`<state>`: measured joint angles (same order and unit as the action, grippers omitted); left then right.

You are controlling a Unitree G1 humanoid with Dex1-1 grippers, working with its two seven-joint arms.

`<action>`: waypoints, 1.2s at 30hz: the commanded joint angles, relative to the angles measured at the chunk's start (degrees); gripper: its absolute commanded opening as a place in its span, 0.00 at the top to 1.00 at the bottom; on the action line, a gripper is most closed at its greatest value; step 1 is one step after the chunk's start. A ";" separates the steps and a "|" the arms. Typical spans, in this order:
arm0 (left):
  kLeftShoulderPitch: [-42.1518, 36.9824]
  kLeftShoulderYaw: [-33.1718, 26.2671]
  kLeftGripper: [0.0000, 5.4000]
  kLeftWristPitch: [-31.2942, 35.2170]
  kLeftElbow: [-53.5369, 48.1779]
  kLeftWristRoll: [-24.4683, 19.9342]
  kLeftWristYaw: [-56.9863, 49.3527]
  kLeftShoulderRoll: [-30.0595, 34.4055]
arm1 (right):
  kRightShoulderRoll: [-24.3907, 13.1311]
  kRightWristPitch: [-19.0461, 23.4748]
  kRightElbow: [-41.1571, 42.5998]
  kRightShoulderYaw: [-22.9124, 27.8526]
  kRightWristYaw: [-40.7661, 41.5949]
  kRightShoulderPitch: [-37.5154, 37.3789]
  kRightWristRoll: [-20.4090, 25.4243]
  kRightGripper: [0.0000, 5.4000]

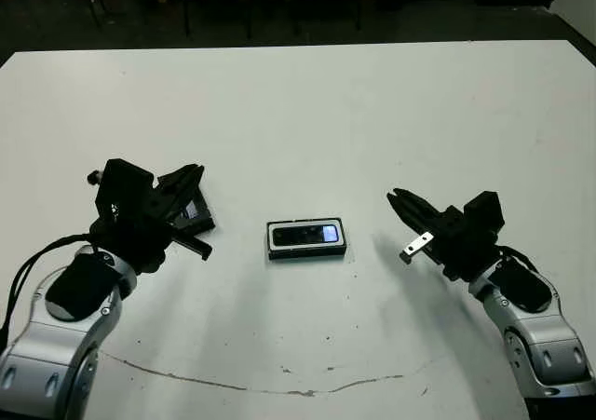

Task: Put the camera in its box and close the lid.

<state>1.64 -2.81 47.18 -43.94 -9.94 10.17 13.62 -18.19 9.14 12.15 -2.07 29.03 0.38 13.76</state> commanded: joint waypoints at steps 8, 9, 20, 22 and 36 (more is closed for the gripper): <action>-0.38 -0.29 0.94 6.04 -0.25 -2.46 -16.19 -20.13 | 1.70 -2.33 -4.08 -1.20 0.09 0.62 -0.86 1.00; -0.49 0.72 0.91 4.87 0.48 -1.48 -17.12 -20.41 | 1.90 -2.28 -4.39 -1.16 0.11 0.66 -0.60 1.00; -7.61 5.97 0.53 -4.00 17.22 12.21 -26.38 -20.67 | 2.77 -2.48 -6.75 -1.70 0.94 0.88 -0.19 1.00; -9.28 6.26 0.47 -4.50 20.23 14.38 -27.77 -21.01 | 2.92 -2.99 -7.56 -1.76 1.32 1.04 -0.16 1.00; -16.57 2.91 0.00 -10.20 34.53 16.79 -34.68 -24.97 | 3.45 -4.46 -10.00 -2.53 3.79 1.69 0.12 1.00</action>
<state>-14.63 0.86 36.28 -10.79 6.57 -23.69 -9.08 -14.97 4.83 3.14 -4.41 32.51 2.02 14.05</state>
